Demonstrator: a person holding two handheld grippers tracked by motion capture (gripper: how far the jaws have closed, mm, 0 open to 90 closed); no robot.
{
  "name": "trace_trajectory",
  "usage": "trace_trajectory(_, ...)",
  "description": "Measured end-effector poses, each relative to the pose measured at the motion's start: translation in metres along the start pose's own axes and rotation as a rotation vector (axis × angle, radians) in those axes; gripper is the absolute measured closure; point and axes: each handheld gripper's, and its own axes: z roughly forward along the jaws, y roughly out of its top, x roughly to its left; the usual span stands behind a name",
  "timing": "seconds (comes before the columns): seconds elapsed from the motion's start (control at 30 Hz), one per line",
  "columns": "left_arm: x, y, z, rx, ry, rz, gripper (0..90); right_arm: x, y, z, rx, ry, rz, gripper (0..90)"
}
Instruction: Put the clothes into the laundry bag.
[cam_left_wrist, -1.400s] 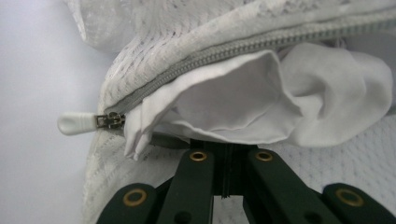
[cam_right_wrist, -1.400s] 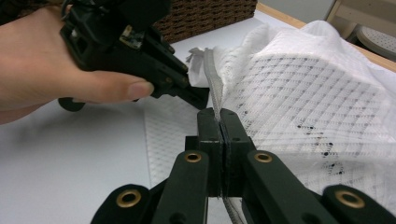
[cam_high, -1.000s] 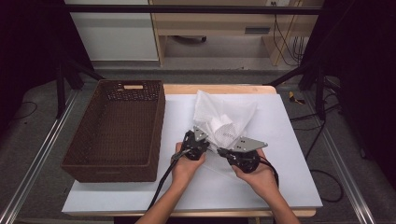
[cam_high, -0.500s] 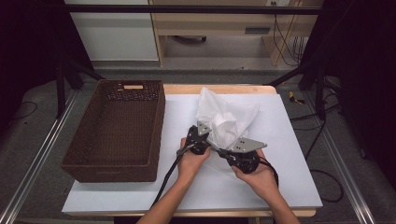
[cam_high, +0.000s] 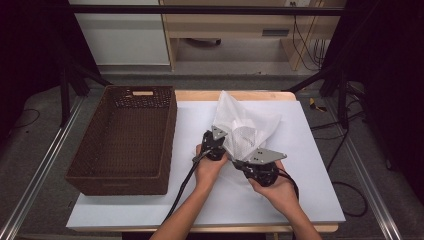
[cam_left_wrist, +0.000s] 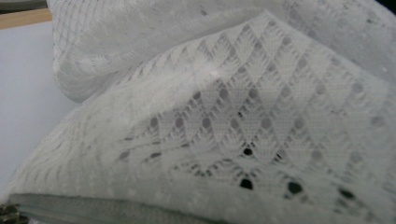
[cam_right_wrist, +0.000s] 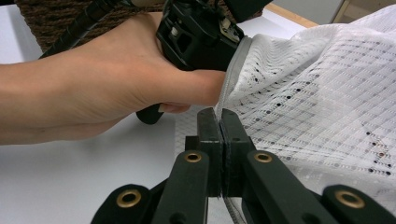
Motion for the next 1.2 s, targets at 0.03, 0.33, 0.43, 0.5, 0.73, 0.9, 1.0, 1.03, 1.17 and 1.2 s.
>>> trace_trajectory(0.03, 0.0, 0.0, 0.001, -0.002, 0.004, 0.002, 90.0, 0.0, 0.0, 0.0, -0.001, 0.001, 0.0, 89.5)
trace_trajectory(0.33, -0.001, 0.0, 0.003, -0.004, 0.021, -0.008, 90.0, 0.0, 0.0, -0.001, -0.002, 0.002, 0.0, 89.5)
trace_trajectory(0.43, -0.002, -0.001, 0.002, 0.003, 0.018, -0.002, 90.0, 0.0, 0.0, -0.002, -0.003, 0.0, 0.0, 89.5)
trace_trajectory(0.5, -0.002, -0.003, 0.0, 0.008, 0.024, 0.01, 90.0, -0.001, -0.001, -0.002, -0.002, -0.001, 0.001, 89.4)
trace_trajectory(0.73, 0.001, -0.01, -0.006, 0.03, 0.019, 0.017, 90.0, -0.003, -0.002, -0.002, 0.001, -0.008, 0.001, 89.4)
trace_trajectory(0.9, 0.002, -0.013, -0.009, 0.032, 0.012, 0.016, 90.0, -0.003, -0.002, -0.001, 0.003, -0.009, 0.003, 89.4)
trace_trajectory(1.0, 0.002, -0.016, -0.011, 0.034, 0.01, 0.016, 90.0, -0.004, -0.002, 0.0, 0.0, -0.006, 0.012, 89.4)
trace_trajectory(1.03, 0.003, -0.017, -0.011, 0.035, 0.009, 0.012, 90.0, -0.004, -0.003, 0.0, 0.002, -0.008, 0.012, 89.4)
trace_trajectory(1.17, 0.003, -0.019, -0.014, 0.033, 0.003, 0.01, 90.0, -0.005, -0.003, -0.001, 0.001, -0.013, 0.015, 89.4)
trace_trajectory(1.2, 0.003, -0.019, -0.015, 0.033, 0.003, 0.011, 90.0, -0.005, -0.003, 0.0, 0.001, -0.012, 0.016, 89.4)
